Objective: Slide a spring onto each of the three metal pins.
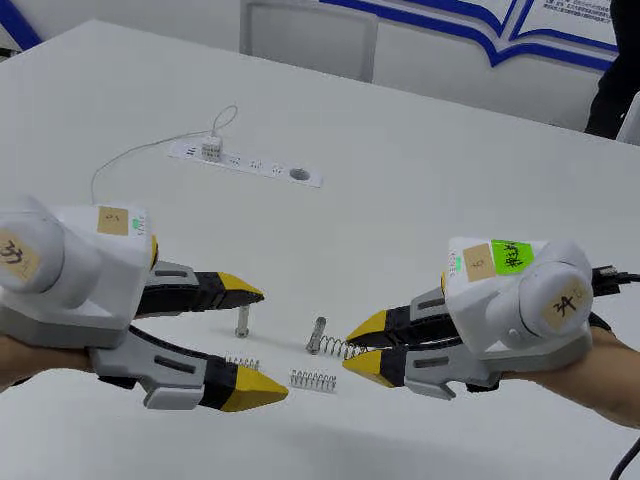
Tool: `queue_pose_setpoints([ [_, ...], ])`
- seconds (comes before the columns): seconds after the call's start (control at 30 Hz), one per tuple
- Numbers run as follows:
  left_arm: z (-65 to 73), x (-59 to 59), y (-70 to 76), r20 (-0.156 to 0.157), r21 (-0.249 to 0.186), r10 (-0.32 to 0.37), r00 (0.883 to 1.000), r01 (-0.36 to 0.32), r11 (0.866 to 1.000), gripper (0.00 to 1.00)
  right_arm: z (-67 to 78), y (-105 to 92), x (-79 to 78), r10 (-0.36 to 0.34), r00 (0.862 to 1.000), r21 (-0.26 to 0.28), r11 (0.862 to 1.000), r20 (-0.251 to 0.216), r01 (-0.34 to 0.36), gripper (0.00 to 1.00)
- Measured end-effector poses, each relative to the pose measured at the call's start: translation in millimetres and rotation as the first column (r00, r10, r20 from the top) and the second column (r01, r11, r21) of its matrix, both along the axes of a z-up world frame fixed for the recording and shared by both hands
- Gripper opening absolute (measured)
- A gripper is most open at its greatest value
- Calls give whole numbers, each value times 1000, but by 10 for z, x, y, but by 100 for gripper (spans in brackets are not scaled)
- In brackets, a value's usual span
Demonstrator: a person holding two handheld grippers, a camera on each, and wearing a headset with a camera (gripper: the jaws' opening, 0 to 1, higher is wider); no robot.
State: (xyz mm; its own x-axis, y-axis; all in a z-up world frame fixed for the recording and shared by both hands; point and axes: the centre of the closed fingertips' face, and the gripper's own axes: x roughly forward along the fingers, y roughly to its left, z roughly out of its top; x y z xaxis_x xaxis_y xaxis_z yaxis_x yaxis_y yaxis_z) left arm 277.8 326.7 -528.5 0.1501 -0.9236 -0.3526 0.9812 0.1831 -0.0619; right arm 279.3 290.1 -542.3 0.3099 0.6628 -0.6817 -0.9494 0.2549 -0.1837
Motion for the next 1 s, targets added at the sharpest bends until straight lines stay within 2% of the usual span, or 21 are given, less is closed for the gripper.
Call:
queue_pose_setpoints([
  [0.37, -59, -65, -94, -11, 0, -28, 1000, 28, 1000, 51, 20, 138, -87, 58, 998, 6, 998, 2, -58, 10],
  [0.5, -78, -110, -131, -12, 2, -57, 998, 57, 998, 42, 50, 186, -116, 80, 997, 7, 997, 12, -80, 10],
  [0.57, -87, -112, -150, -6, 6, -64, 998, 64, 998, 41, 36, 194, -120, 98, 995, -7, 995, 30, -98, 10],
  [0.73, -76, -97, -167, 10, 10, -71, 997, 71, 997, 35, -2, 183, -134, 109, 994, -24, 994, 26, -108, 10],
  [0.8, -60, -95, -173, 49, 14, -77, 996, 77, 997, 27, 0, 193, -145, 108, 994, -17, 994, 22, -108, 10],
  [0.87, -64, -134, -180, 43, 16, -96, 994, 96, 995, 21, -8, 202, -160, 114, 993, -18, 993, 21, -114, 10],
  [1.0, -104, -162, -184, 47, 36, -109, 993, 107, 994, 19, -21, 215, -174, 118, 993, -23, 993, 17, -118, 10],
])
